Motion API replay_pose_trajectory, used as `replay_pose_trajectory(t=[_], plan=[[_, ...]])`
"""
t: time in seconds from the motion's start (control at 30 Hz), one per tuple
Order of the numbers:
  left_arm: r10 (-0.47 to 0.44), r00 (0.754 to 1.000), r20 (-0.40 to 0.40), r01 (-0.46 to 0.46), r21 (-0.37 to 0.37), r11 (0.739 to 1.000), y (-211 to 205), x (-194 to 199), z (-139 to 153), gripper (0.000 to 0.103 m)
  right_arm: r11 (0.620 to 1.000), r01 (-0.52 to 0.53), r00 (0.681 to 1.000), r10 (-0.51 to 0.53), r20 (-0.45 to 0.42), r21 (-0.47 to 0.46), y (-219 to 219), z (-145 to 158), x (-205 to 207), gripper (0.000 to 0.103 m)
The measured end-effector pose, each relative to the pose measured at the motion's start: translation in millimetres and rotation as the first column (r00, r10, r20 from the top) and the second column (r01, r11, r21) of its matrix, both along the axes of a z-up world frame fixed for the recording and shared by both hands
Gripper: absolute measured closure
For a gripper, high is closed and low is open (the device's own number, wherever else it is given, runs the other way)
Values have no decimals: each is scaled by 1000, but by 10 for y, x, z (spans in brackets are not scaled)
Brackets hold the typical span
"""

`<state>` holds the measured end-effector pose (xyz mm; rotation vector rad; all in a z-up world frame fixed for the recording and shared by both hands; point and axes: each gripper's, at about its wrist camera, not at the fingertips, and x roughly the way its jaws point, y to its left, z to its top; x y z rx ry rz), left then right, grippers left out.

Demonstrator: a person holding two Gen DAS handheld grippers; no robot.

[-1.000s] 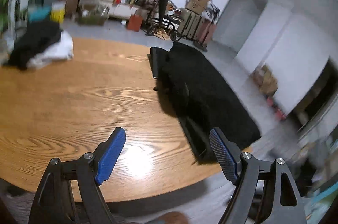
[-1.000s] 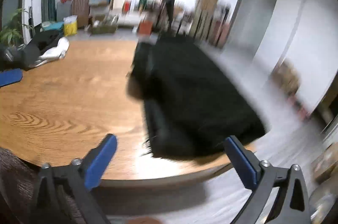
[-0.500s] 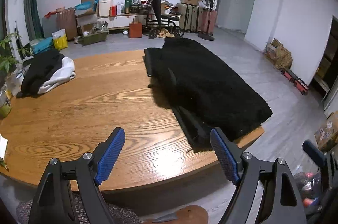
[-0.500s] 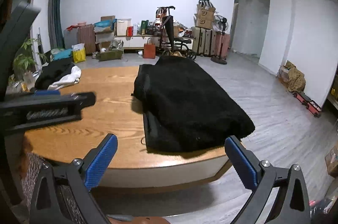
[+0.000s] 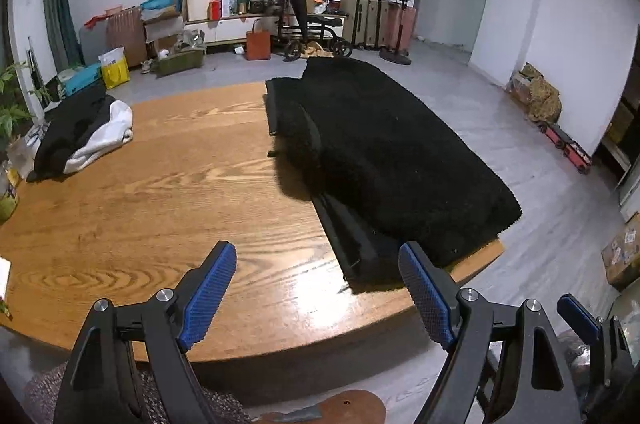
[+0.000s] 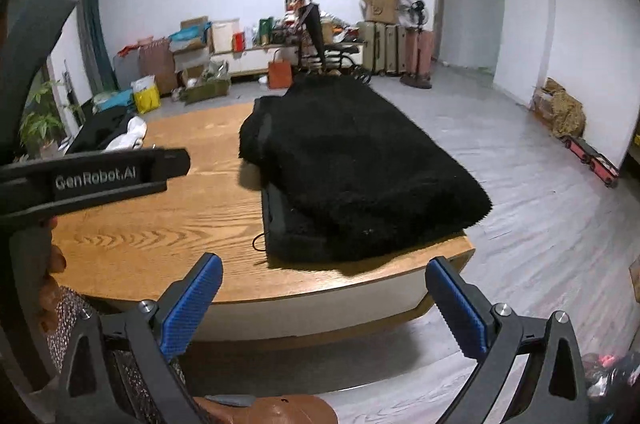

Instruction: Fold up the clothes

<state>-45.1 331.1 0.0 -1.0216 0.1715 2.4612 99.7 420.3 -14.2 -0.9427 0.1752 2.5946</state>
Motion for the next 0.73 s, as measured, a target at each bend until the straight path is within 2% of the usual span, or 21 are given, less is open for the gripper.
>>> replay_pose_trajectory(t=[0.1, 0.2, 0.23, 0.3, 0.43, 0.53, 0.67, 0.73], plan=[[2, 1000, -31, -3, -46, 999, 66, -74, 160, 19, 999, -31, 1000, 31, -2, -44, 114, 151, -77, 0], [-13, 998, -64, 9, -73, 997, 122, -138, 393, 19, 984, -47, 999, 46, -7, -174, 333, 361, -149, 0], [-18, 997, -76, 13, -76, 997, 147, -154, 457, 19, 981, -43, 999, 40, -19, -187, 390, 421, -150, 0], [-24, 995, -97, 16, -86, 996, 202, -190, 572, 19, 987, -12, 999, 4, -47, -158, 503, 585, -136, 0], [-36, 994, -99, 26, -101, 994, 273, -279, 701, 19, 996, 41, 998, -44, -43, -75, 624, 745, -173, 0], [-35, 996, -78, 26, -103, 994, 295, -337, 675, 19, 995, 56, 998, -57, -19, -81, 696, 692, -237, 0], [-40, 998, -48, 35, -104, 994, 320, -364, 591, 19, 996, 89, 995, -88, 39, -15, 632, 506, -353, 0], [-42, 998, -37, 38, -106, 994, 330, -361, 567, 19, 996, 84, 995, -84, 49, -13, 582, 448, -391, 0]])
